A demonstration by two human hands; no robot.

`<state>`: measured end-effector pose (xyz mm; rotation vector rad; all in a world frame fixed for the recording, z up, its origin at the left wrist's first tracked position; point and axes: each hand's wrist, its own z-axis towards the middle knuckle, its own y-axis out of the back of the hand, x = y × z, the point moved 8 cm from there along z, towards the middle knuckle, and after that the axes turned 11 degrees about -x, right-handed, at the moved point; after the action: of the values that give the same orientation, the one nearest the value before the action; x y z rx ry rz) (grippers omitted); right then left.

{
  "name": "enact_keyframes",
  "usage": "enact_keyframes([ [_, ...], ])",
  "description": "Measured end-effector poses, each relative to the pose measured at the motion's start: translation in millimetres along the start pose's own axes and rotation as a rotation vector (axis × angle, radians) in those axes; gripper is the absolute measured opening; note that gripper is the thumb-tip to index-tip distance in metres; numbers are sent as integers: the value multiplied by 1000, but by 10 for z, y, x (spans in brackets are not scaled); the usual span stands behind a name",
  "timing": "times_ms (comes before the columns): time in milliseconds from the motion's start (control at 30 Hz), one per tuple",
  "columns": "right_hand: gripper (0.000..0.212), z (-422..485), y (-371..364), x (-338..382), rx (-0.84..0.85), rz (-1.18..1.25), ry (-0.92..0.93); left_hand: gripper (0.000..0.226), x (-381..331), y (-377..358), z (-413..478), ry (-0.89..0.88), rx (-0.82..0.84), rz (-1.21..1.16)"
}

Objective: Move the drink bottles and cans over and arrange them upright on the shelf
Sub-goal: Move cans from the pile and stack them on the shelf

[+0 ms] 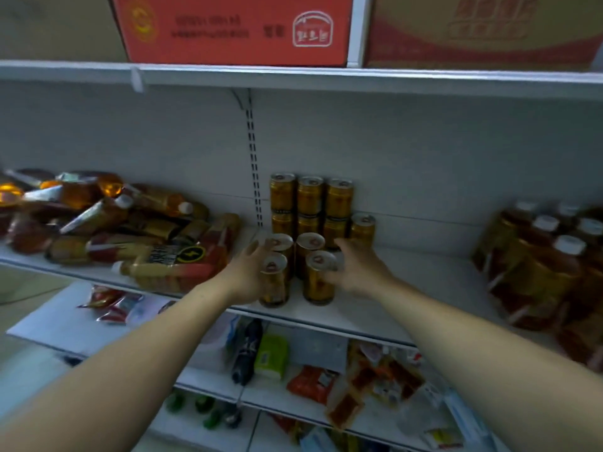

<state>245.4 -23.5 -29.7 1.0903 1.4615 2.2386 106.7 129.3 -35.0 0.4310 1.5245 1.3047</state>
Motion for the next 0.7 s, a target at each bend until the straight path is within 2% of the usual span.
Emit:
enact_keyframes([
  [67, 88, 113, -169, 101, 61, 12, 49, 99, 75, -102, 62, 19, 36, -3],
  [167, 103, 311, -344, 55, 203, -13, 30, 107, 94, -218, 179, -12, 82, -14],
  [300, 104, 507, -588, 2, 313, 48, 41, 110, 192, -354, 371, 4, 196, 14],
  [500, 92, 799, -775, 119, 112, 136, 6, 106, 302, -350, 694, 14, 198, 34],
  [700, 87, 925, -779, 163, 3, 55, 38, 119, 330, -382, 1069, -75, 200, 79],
])
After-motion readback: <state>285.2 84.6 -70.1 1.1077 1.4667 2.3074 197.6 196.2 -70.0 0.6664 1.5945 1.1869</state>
